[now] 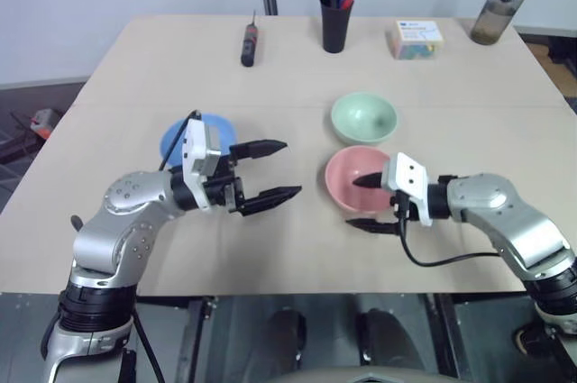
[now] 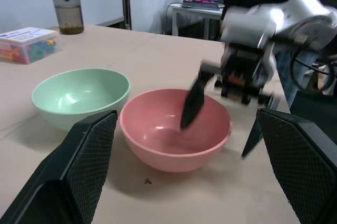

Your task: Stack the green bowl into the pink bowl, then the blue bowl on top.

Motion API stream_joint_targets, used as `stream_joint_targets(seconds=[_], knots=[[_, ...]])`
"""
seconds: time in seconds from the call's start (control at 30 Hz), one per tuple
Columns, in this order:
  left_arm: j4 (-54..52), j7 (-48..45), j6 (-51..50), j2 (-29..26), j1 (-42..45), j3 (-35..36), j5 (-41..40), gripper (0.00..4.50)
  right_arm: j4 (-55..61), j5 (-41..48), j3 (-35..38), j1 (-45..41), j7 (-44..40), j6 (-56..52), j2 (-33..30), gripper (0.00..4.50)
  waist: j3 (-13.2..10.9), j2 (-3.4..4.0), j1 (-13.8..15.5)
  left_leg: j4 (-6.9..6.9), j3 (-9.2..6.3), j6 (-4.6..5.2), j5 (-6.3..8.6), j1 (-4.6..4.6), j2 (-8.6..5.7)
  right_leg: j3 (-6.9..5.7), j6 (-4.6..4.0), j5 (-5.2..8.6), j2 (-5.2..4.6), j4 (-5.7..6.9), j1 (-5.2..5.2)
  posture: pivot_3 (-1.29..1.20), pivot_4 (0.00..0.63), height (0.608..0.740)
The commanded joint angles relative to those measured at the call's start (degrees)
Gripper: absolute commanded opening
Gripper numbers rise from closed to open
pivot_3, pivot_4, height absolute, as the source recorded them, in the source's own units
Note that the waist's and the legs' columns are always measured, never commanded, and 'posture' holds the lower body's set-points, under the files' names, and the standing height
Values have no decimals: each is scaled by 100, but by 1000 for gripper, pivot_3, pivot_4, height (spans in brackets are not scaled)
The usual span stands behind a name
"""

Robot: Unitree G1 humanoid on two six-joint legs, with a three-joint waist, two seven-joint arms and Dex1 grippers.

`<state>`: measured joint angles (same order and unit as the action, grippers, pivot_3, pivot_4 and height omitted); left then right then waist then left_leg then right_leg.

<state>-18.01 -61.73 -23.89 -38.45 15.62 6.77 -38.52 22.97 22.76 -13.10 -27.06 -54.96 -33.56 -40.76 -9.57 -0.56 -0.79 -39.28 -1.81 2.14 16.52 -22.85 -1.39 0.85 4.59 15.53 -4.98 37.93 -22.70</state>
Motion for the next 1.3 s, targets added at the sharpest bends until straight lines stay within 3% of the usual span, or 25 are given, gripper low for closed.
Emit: stream_joint_targets(seconds=[0.03, 0.2, 0.33, 0.5, 0.7, 0.8, 1.03, 1.2, 1.3], knots=[[-262, 53, 71, -54, -36, 171, -81, 4500, -111, 84, 742, -727, -281, 483, -287, 3728, -1, 1, 2, -1, -1, 0, 0, 1, 1, -1, 0, 0, 0, 1, 0, 0, 150, 740], [-244, 86, 110, -42, -17, 140, -44, 4500, -2736, -2014, -33, -1586, -288, 3198, -676, 3728, 3, -6, 9, 1, -1, 0, 0, 7, -2, -7, 0, 0, 0, -5, 4, 0, 150, 740], [-246, 101, 129, -50, -7, 141, -25, 4500, -4807, -3041, -641, -2326, -128, 4978, -359, 3728, 1, -5, -30, 5, 14, -1, 0, 4, -5, 6, 0, 0, 0, -2, -3, 0, 150, 740], [-384, 174, 98, -108, -119, 229, -42, 4500, -6400, -3750, -991, -2943, 370, 6218, 233, 3728, 0, -3, -152, 16, 19, -5, -3, -6, 1, 11, 0, 0, 1, -6, -19, 0, 150, 740], [-634, 348, 2, -185, -344, 373, -111, 4500, -7580, -4323, -1170, -3466, 877, 6994, 675, 3728, -1, -1, -160, 18, 17, -10, -5, -3, 4, 12, -1, 0, 4, -2, -22, 0, 150, 740], [-688, 411, -25, -195, -376, 399, -135, 4500, -8098, -4632, -1276, -3643, 1106, 7229, 780, 2957, -1, 0, -138, 15, 12, -11, -6, -4, -1, 8, -1, 0, 1, -4, -17, 0, 150, 740], [-837, 505, -95, -250, -521, 547, -273, 4500, -8542, -4976, -1339, -3893, 1381, 7645, 818, 147, -4, 4, -182, 17, 13, -12, -7, -4, 0, 10, -1, 0, 3, -2, -20, 0, 150, 740], [-799, 655, -152, -219, -584, 655, -343, 4500, -8296, -4609, -1077, -3901, 864, 7760, 638, 63, -5, 6, -176, 17, 16, -13, -7, -2, 2, 13, -1, 0, 4, 1, -20, 0, 150, 740], [-656, 1209, -102, -28, -438, 683, -98, 4500, -7459, -3698, -683, -3647, -126, 7376, 420, 63, -12, 12, -145, 16, 12, -13, -7, -3, 1, 9, -1, 0, 2, -1, -18, 0, 150, 740]])
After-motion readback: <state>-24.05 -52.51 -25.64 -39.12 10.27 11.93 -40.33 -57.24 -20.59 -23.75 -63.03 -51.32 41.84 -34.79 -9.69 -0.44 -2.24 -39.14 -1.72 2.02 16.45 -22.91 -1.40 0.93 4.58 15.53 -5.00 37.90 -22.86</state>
